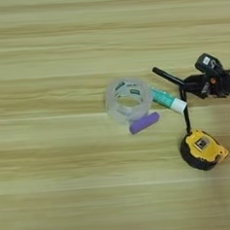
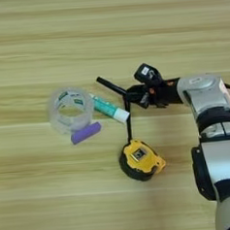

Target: Move the objects on the table

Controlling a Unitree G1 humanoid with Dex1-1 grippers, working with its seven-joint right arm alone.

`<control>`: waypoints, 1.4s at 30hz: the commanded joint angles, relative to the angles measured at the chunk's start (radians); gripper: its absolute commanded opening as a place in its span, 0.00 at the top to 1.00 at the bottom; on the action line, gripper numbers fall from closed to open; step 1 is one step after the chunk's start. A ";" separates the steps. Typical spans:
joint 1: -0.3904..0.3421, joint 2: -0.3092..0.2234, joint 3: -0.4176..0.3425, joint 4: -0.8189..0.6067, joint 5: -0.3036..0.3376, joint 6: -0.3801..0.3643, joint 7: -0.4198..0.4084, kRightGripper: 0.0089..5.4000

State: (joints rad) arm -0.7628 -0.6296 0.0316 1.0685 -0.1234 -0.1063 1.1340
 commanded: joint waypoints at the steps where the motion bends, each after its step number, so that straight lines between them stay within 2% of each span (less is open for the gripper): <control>1: -0.030 -0.048 -0.035 -0.171 0.065 0.036 0.017 0.82; 9: 0.137 -0.048 -0.066 -0.637 0.201 0.220 0.111 0.82; 16: 0.248 -0.048 -0.086 -0.933 0.258 0.340 0.119 0.82; 24: 0.340 -0.059 -0.105 -1.228 0.345 0.467 0.113 0.82; 28: 0.388 -0.074 -0.096 -1.316 0.377 0.493 0.117 0.82; 42: 0.550 -0.084 0.012 -1.454 0.358 0.488 0.107 0.82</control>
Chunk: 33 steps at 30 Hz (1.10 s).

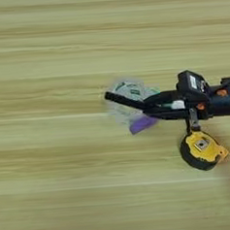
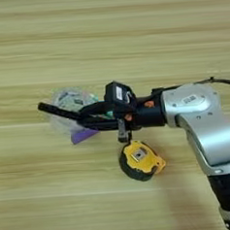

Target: Move the objects on the table

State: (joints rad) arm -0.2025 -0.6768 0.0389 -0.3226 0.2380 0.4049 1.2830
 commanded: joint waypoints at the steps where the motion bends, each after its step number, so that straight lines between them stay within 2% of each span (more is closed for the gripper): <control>1: 0.001 -0.038 0.014 -0.071 -0.007 -0.026 -0.045 0.82; 6: 0.043 -0.043 0.071 -0.068 -0.065 -0.071 -0.065 0.82; 12: 0.060 -0.054 0.114 -0.033 -0.138 -0.147 -0.087 0.82; 24: 0.080 -0.059 0.136 0.018 -0.174 -0.191 -0.087 0.82; 33: 0.102 -0.064 0.178 0.076 -0.226 -0.241 -0.084 0.82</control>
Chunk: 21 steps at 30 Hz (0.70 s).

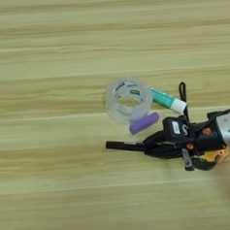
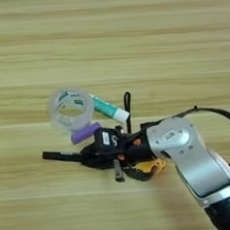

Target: Move the objects on the table

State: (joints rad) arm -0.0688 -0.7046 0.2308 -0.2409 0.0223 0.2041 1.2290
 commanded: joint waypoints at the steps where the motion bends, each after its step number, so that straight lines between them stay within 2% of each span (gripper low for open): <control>1: -0.029 -0.036 -0.010 0.000 -0.014 -0.044 -0.028 0.82; 21: -0.011 -0.021 0.041 0.074 -0.054 -0.091 -0.038 0.82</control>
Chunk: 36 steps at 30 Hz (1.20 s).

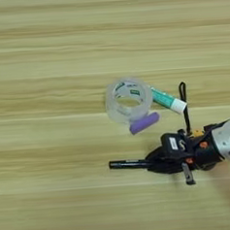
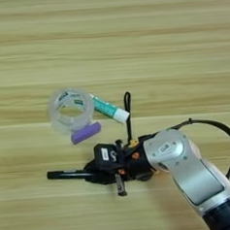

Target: Move the objects on the table

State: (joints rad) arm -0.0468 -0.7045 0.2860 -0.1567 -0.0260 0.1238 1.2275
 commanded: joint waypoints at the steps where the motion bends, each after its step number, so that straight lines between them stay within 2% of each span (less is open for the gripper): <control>1: -0.033 -0.020 -0.014 -0.009 -0.006 -0.011 -0.037 0.82; 4: -0.033 -0.018 -0.013 -0.006 -0.007 -0.013 -0.038 0.82; 5: -0.032 -0.017 -0.013 -0.006 -0.006 -0.013 -0.039 0.75; 12: -0.027 -0.013 -0.015 -0.006 0.002 -0.015 -0.042 0.58; 15: -0.030 -0.003 -0.025 -0.018 0.024 -0.012 -0.042 0.49; 19: -0.048 0.032 -0.073 -0.068 0.117 -0.003 -0.043 0.39; 24: -0.061 0.079 -0.140 -0.122 0.248 -0.030 -0.038 0.25; 29: -0.075 0.097 -0.195 -0.137 0.323 -0.018 -0.045 0.13; 36: -0.111 0.086 -0.292 -0.124 0.403 -0.013 -0.054 0.00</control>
State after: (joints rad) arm -0.0869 -0.5864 0.0533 -0.2602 0.3466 0.1229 1.2084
